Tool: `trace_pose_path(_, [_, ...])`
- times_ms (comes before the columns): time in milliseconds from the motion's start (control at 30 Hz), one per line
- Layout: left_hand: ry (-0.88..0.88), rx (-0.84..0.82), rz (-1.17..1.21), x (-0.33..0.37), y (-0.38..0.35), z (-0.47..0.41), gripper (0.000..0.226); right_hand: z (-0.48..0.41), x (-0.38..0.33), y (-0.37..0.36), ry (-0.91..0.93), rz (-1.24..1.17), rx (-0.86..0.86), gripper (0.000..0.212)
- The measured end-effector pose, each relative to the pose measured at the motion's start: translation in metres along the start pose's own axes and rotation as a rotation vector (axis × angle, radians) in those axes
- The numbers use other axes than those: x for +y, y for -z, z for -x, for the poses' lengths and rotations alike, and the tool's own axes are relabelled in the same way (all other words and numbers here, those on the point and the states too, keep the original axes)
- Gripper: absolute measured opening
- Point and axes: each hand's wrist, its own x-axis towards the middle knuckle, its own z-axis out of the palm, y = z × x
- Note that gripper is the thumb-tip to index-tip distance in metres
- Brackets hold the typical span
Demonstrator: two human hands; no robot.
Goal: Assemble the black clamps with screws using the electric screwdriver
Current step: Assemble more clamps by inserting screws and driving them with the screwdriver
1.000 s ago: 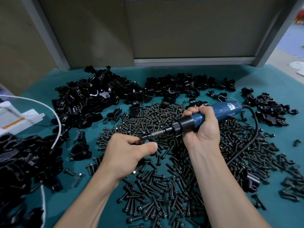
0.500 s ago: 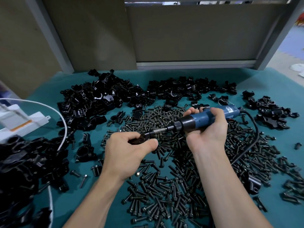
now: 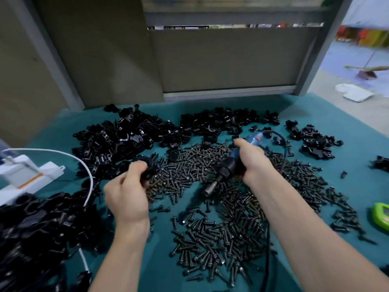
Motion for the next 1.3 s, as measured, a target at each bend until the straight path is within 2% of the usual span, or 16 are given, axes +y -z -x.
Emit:
trace_pose_path(133, [0.078,0.025,0.003,-0.001,-0.006,0.004,0.052,0.000,0.015,0.000,0.081,0.508,0.000,0.062])
trace_pose_path(233, [0.114,0.017,-0.003,-0.002,-0.005,0.006,0.048,0.007,0.021,0.001,0.206,0.861,0.053,0.076])
trace_pose_path(300, [0.119,-0.015,-0.016,-0.002,-0.004,0.005,0.045,0.013,0.019,0.000,0.310,1.069,0.104,0.068])
trace_pose_path(367, [0.122,-0.078,-0.036,-0.005,-0.003,0.003,0.046,0.023,0.016,-0.003,0.483,1.244,0.237,0.047])
trace_pose_path(433, [0.094,-0.173,-0.094,-0.006,-0.002,0.004,0.047,0.039,0.016,-0.008,0.696,1.299,0.321,0.025])
trace_pose_path(500, [-0.003,-0.282,-0.208,-0.008,-0.005,0.006,0.040,0.058,0.020,-0.010,0.802,1.118,0.152,0.021])
trace_pose_path(600, [-0.243,-0.323,-0.371,-0.009,-0.012,0.018,0.011,0.093,0.037,-0.021,0.578,0.632,-0.398,0.019])
trace_pose_path(633, [-0.351,-0.294,-0.430,-0.008,-0.013,0.024,0.024,0.100,0.047,-0.025,0.514,0.540,-0.513,0.016])
trace_pose_path(733, [-0.571,-0.311,-0.560,-0.002,-0.016,0.037,0.050,0.103,0.071,-0.035,0.466,0.276,-0.530,0.026])
trace_pose_path(833, [-0.525,-0.456,-0.568,0.007,-0.012,0.040,0.064,0.097,0.075,-0.027,0.243,-0.019,-0.624,0.035])
trace_pose_path(933, [-0.282,-0.547,-0.342,0.012,-0.008,0.038,0.074,0.091,0.073,-0.012,0.176,-0.011,-0.722,0.034])
trace_pose_path(967, [-0.169,-0.618,-0.223,0.014,-0.008,0.037,0.068,0.091,0.072,-0.009,0.166,0.008,-0.769,0.035])
trace_pose_path(1033, [-0.014,-0.710,-0.119,0.015,-0.013,0.033,0.040,0.089,0.072,-0.005,0.126,0.016,-0.831,0.032])
trace_pose_path(1067, [0.015,-0.691,-0.136,0.014,-0.016,0.032,0.030,0.087,0.072,-0.004,0.101,-0.005,-0.835,0.027])
trace_pose_path(1167, [0.013,-0.486,-0.158,0.005,-0.020,0.030,0.029,0.085,0.079,-0.003,0.040,-0.110,-0.764,0.024])
trace_pose_path(1300, [-0.065,-0.362,-0.126,0.006,-0.021,0.032,0.036,0.092,0.082,-0.011,0.121,-0.102,-0.702,0.032])
